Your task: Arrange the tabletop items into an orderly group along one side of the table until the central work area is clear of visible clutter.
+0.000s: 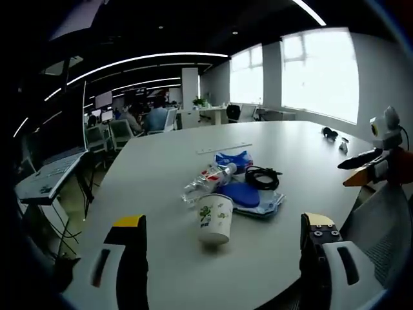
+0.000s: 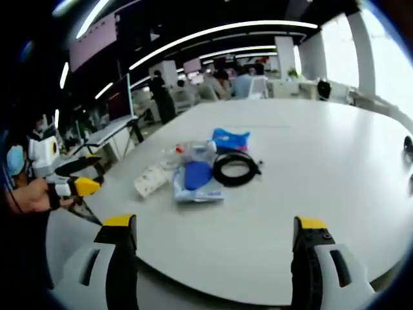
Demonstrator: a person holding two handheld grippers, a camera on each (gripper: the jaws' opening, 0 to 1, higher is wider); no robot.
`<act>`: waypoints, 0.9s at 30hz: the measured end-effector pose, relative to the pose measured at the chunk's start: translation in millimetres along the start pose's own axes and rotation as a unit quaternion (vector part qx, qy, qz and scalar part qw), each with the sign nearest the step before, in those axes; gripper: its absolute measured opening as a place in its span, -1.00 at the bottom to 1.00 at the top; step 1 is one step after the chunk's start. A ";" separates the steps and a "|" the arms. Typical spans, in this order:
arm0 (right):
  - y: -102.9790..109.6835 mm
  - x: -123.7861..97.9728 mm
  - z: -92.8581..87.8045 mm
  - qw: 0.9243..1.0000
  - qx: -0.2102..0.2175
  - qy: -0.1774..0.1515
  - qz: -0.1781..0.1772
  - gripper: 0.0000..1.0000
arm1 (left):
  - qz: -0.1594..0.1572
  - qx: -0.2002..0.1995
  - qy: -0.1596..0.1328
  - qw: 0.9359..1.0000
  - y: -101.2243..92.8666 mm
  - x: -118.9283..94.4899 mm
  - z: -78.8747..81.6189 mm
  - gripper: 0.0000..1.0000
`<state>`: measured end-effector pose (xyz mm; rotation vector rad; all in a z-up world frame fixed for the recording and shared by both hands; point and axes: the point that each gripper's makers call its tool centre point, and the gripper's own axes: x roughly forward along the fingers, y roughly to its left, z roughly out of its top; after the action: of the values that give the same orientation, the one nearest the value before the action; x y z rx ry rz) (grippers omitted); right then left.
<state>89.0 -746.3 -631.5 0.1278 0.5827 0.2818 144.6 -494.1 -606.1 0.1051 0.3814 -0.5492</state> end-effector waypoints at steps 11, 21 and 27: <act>0.8 0.9 -1.6 1.000 -0.001 0.005 0.001 0.98 | 0.002 -0.003 -0.004 1.000 1.2 -1.0 1.6 1.00; 0.4 2.2 -4.2 1.000 -0.001 0.012 0.001 0.97 | 0.004 -0.001 -0.015 1.000 1.9 -2.3 4.4 0.99; -1.1 1.2 -3.8 1.000 0.002 0.009 -0.003 0.97 | 0.002 0.000 -0.013 1.000 0.7 -2.0 3.9 0.98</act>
<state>88.1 -746.9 -635.5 0.1272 0.6019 0.2768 144.7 -493.3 -601.8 0.0989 0.3563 -0.5457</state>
